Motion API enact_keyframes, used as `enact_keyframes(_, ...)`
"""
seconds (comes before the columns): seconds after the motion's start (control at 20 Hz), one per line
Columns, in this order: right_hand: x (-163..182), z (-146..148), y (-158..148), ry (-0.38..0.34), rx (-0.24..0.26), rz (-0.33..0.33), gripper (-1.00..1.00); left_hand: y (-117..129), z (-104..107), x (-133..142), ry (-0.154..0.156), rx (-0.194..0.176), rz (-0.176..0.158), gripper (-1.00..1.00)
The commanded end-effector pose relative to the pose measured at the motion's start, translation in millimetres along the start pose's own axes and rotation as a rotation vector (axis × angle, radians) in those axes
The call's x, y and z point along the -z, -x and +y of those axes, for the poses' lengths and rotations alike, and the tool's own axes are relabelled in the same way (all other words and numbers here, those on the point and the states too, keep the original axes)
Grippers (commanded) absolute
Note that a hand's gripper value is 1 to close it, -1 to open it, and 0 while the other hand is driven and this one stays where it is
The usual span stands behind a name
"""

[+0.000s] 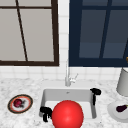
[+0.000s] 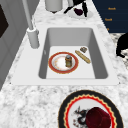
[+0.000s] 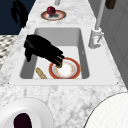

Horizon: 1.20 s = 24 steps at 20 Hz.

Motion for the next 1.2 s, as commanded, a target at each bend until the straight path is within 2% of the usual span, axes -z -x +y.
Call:
enact_keyframes(0.0, 0.0, 0.0, 0.0, -0.002, -0.002, -0.003, -1.0, 0.0, 0.0, 0.0, 0.0, 0.0, 0.0, 0.0)
enact_keyframes(0.1, -14.9, 3.2, 11.2, 0.053, 0.022, 0.032, -1.0, 0.0, 0.0, 0.0, 0.0, 0.0, 0.0, 0.0)
enact_keyframes(0.2, -22.3, 1.7, 16.2, 0.073, 0.022, 0.022, -1.0, 0.0, 0.0, 0.0, 0.0, 0.0, 0.0, 0.0)
enact_keyframes(0.25, -20.9, 1.2, 9.5, 0.111, 0.017, 0.053, -1.0, 0.0, 0.0, 0.0, 0.0, 0.0, 0.0, 0.0)
enact_keyframes(0.5, -26.5, -7.1, 4.4, 0.142, 0.065, 0.176, -1.0, 0.0, 0.0, 0.0, 0.0, 0.0, 0.0, 0.0)
enact_keyframes(0.8, -33.6, -18.1, 1.8, 0.172, 0.098, 0.3, -1.0, 0.0, 0.0, 0.0, 0.0, 0.0, 0.0, 0.0)
enact_keyframes(1.0, -40.2, -29.2, -0.1, 0.206, 0.15, 0.33, -1.0, 0.0, 0.0, 0.0, 0.0, 0.0, 0.0, 0.0)
enact_keyframes(1.15, -44.7, -36.5, -1.5, 0.229, 0.166, 0.369, -1.0, 0.0, 0.0, 0.0, 0.0, 0.0, 0.0, 0.0)
